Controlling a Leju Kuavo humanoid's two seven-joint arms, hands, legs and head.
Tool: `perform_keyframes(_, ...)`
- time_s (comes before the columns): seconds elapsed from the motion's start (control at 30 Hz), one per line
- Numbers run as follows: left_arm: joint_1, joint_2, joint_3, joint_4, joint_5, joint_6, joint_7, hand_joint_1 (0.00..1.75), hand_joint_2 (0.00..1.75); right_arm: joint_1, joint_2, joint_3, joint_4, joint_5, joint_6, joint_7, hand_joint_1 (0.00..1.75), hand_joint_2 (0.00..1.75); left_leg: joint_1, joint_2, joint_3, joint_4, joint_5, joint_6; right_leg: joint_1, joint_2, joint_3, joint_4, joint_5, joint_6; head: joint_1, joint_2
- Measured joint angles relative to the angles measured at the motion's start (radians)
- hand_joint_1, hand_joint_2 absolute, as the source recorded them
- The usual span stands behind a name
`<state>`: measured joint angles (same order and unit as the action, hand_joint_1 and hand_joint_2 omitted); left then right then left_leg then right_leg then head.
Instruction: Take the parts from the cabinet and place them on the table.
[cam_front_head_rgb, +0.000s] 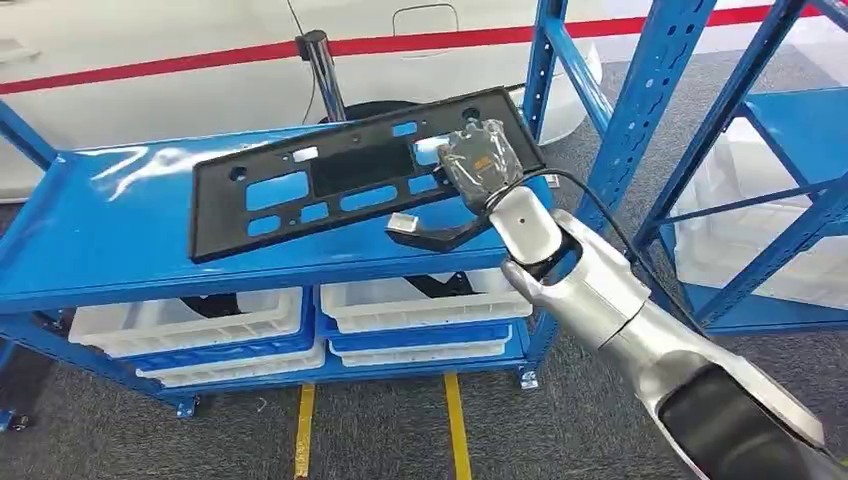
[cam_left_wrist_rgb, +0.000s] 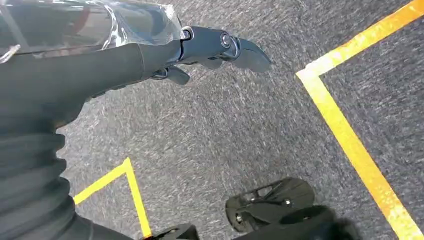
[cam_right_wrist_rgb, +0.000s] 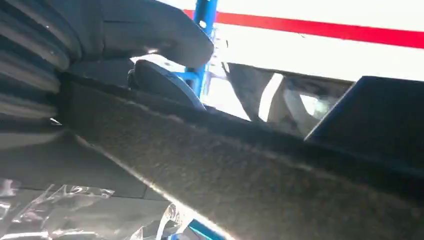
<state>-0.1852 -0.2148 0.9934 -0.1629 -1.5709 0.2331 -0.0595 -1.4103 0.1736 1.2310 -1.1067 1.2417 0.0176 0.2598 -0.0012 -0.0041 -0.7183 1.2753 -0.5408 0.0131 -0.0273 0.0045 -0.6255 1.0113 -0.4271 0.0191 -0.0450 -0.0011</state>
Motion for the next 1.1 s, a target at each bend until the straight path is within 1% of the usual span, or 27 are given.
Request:
perform_keyframes(0.03,0.000,0.000,0.000,0.000,0.000,0.000,0.000,0.00,1.75,-0.001,0.004,0.000,-0.008,0.000,0.000,0.000,1.75,1.75,-0.001,0.000,0.038,-0.082,0.047,0.006,0.002,0.001,0.002,0.000,0.000,0.000,0.000,0.000)
perform_keyframes(0.07,-0.001,0.000,0.000,0.000,0.000,0.000,-0.002,0.00,1.75,-0.004,0.008,0.000,-0.014,0.000,0.000,0.000,1.75,1.75,-0.003,0.000,0.084,-0.189,0.098,0.016,0.003,0.002,0.005,-0.001,-0.001,0.000,0.000,0.000)
perform_keyframes(0.1,-0.001,0.000,0.000,0.000,0.000,0.000,-0.003,0.00,1.75,-0.008,0.009,0.000,-0.020,0.000,0.000,0.000,1.75,1.75,-0.009,-0.001,0.120,-0.271,0.130,0.029,0.003,0.002,0.006,-0.002,-0.001,0.000,0.000,0.000)
perform_keyframes(0.13,-0.002,0.000,0.000,0.000,0.000,0.000,-0.003,0.00,1.75,-0.013,0.009,0.000,-0.025,0.000,0.000,0.000,1.75,1.75,-0.014,0.000,0.133,-0.293,0.119,0.034,0.010,0.002,0.004,-0.001,-0.002,0.002,0.000,0.000)
perform_keyframes(0.2,0.001,0.000,0.000,0.000,0.001,0.000,-0.003,0.00,1.75,-0.015,0.010,0.004,-0.033,0.000,-0.002,0.000,1.75,1.75,-0.020,0.000,0.127,-0.294,0.121,0.037,0.001,-0.001,0.002,-0.006,0.003,0.012,0.000,0.000)
perform_keyframes(0.23,0.002,0.000,0.000,0.000,0.001,0.000,-0.003,0.00,1.75,-0.015,0.010,0.004,-0.037,0.000,-0.002,-0.003,1.75,1.75,-0.022,0.000,0.128,-0.296,0.124,0.041,0.001,-0.001,0.004,-0.012,0.006,0.018,0.000,0.000)
perform_keyframes(0.27,0.000,-0.001,0.000,0.000,0.001,0.000,-0.003,0.00,1.75,-0.016,0.010,0.004,-0.043,0.000,-0.003,-0.005,1.75,1.75,-0.015,0.000,0.138,-0.319,0.138,0.048,0.007,0.000,0.008,-0.018,0.008,0.027,0.000,0.000)
perform_keyframes(0.3,0.000,-0.002,0.000,0.000,0.002,0.000,-0.004,0.00,1.75,-0.014,0.009,0.004,-0.046,0.000,-0.003,-0.005,1.75,1.75,-0.010,0.000,0.149,-0.332,0.149,0.046,0.004,-0.003,0.006,-0.006,-0.006,0.028,0.000,0.000)
perform_keyframes(0.33,-0.001,-0.002,0.000,0.000,0.003,-0.001,-0.004,0.00,1.75,-0.014,0.009,0.005,-0.051,0.000,-0.003,-0.005,1.75,1.75,-0.008,0.001,0.151,-0.340,0.154,0.055,0.007,-0.003,-0.014,0.043,-0.044,0.030,0.001,0.000)
perform_keyframes(0.4,-0.001,-0.003,0.000,0.000,0.003,-0.003,-0.005,0.00,1.75,-0.011,0.008,0.006,-0.056,0.000,-0.003,-0.005,1.75,1.75,-0.010,0.001,0.150,-0.338,0.157,0.055,0.007,-0.002,-0.081,0.201,-0.122,0.035,0.001,0.000)
perform_keyframes(0.43,0.001,-0.003,0.000,0.000,0.003,-0.003,-0.005,0.00,1.75,-0.005,0.007,0.008,-0.057,0.000,-0.003,-0.005,1.75,1.75,-0.010,0.000,0.149,-0.338,0.157,0.055,0.007,-0.003,-0.108,0.264,-0.142,0.038,0.001,0.000)
perform_keyframes(0.47,0.003,-0.003,0.000,0.000,0.003,-0.003,-0.005,0.00,1.75,0.001,0.005,0.010,-0.058,0.000,-0.003,-0.005,1.75,1.75,-0.011,0.000,0.149,-0.336,0.157,0.055,0.007,-0.003,-0.116,0.284,-0.138,0.039,0.001,0.000)
perform_keyframes(0.5,0.003,-0.003,0.000,0.000,0.003,-0.003,-0.005,0.00,1.75,0.005,0.004,0.013,-0.059,0.000,-0.003,-0.005,1.75,1.75,-0.011,0.000,0.148,-0.334,0.157,0.055,0.007,-0.003,-0.098,0.251,-0.113,0.039,0.001,0.000)
perform_keyframes(0.57,0.003,-0.003,0.000,0.000,0.003,-0.003,-0.005,0.00,1.75,0.006,0.003,0.015,-0.061,-0.002,-0.003,-0.005,1.75,1.75,-0.011,-0.001,0.147,-0.327,0.156,0.054,0.007,-0.003,-0.008,0.081,-0.029,0.034,0.001,0.000)
perform_keyframes(0.6,0.003,-0.003,0.000,0.000,0.003,-0.003,-0.006,0.00,1.75,0.006,0.002,0.015,-0.065,-0.003,-0.003,-0.005,1.75,1.75,-0.012,-0.001,0.145,-0.322,0.154,0.051,0.007,-0.004,0.037,-0.008,-0.001,0.031,0.001,0.000)
perform_keyframes(0.63,0.002,-0.003,0.000,0.000,0.003,-0.003,-0.006,0.00,1.75,0.006,0.001,0.016,-0.069,-0.005,-0.003,-0.005,1.75,1.75,-0.022,-0.001,0.136,-0.314,0.152,0.047,0.010,-0.004,0.043,-0.028,-0.006,0.025,0.001,0.000)
perform_keyframes(0.73,0.004,-0.003,0.000,0.000,0.003,-0.003,-0.007,0.00,1.75,0.009,-0.003,0.016,-0.076,-0.007,-0.003,-0.005,1.75,1.75,-0.019,0.000,0.129,-0.316,0.162,0.032,0.014,0.000,0.031,-0.025,0.005,0.008,0.000,0.000)
perform_keyframes(0.77,0.006,-0.002,0.000,0.000,0.004,-0.003,-0.007,0.00,1.75,0.009,-0.005,0.016,-0.077,-0.007,-0.003,-0.004,1.75,1.75,-0.019,0.000,0.124,-0.313,0.163,0.028,0.007,-0.001,0.026,-0.031,0.014,-0.003,0.001,0.000)
perform_keyframes(0.8,0.006,-0.002,0.000,0.000,0.003,-0.003,-0.007,0.00,1.75,0.008,-0.006,0.017,-0.080,-0.007,-0.003,-0.005,1.75,1.75,-0.016,-0.001,0.113,-0.297,0.137,0.021,0.003,-0.004,0.019,-0.032,0.022,-0.010,0.000,0.000)
perform_keyframes(0.83,0.006,-0.003,0.000,0.000,0.003,-0.003,-0.007,0.00,1.75,0.008,-0.006,0.017,-0.083,-0.008,-0.003,-0.004,1.75,1.75,-0.015,0.000,0.095,-0.250,0.090,0.011,0.003,-0.007,0.011,-0.032,0.027,-0.014,0.000,0.000)
perform_keyframes(0.9,0.006,-0.003,0.000,0.000,0.003,-0.004,-0.007,0.00,1.75,0.011,-0.008,0.018,-0.085,-0.008,-0.003,-0.004,1.75,1.75,0.000,0.000,0.035,-0.078,-0.013,-0.005,0.003,-0.005,-0.008,-0.031,0.042,-0.016,0.000,0.000)
perform_keyframes(0.93,0.006,-0.003,0.000,0.000,0.003,-0.005,-0.007,0.00,1.75,0.014,-0.010,0.019,-0.086,-0.009,-0.003,-0.004,1.75,1.75,0.003,0.000,0.014,-0.008,-0.043,-0.009,0.003,-0.005,-0.018,-0.031,0.049,-0.015,0.000,0.000)
perform_keyframes(0.97,0.006,-0.003,0.000,0.000,0.002,-0.006,-0.007,0.00,1.75,0.018,-0.011,0.019,-0.086,-0.009,-0.002,-0.004,1.75,1.75,0.006,0.000,0.015,0.017,-0.049,-0.011,0.002,-0.005,-0.027,-0.031,0.056,-0.014,0.000,0.000)
perform_keyframes(1.0,0.006,-0.003,0.000,0.000,0.002,-0.007,-0.007,0.00,1.75,0.021,-0.012,0.019,-0.086,-0.009,-0.002,-0.004,1.75,1.75,0.008,0.000,0.042,-0.016,-0.036,-0.013,0.001,-0.005,-0.036,-0.030,0.064,-0.011,0.000,0.000)
perform_keyframes(1.03,0.006,-0.003,0.000,0.000,0.001,-0.007,-0.007,0.00,1.75,0.022,-0.014,0.020,-0.086,-0.009,-0.002,-0.004,1.75,1.75,0.009,0.000,0.093,-0.091,-0.008,-0.014,-0.001,-0.005,-0.045,-0.030,0.072,-0.009,0.000,0.000)
perform_keyframes(1.07,0.004,-0.003,0.000,0.000,0.000,-0.008,-0.007,0.00,1.75,0.021,-0.015,0.019,-0.086,-0.009,0.000,-0.004,1.75,1.75,0.010,0.000,0.155,-0.192,0.025,-0.013,-0.003,-0.005,-0.052,-0.031,0.079,-0.005,0.000,0.000)
perform_keyframes(1.1,0.002,-0.003,0.000,0.000,0.000,-0.009,-0.007,0.00,1.75,0.019,-0.015,0.019,-0.086,-0.010,0.000,-0.003,1.75,1.75,0.010,-0.001,0.232,-0.307,0.052,-0.009,-0.003,-0.004,-0.056,-0.030,0.088,0.000,0.000,0.000)
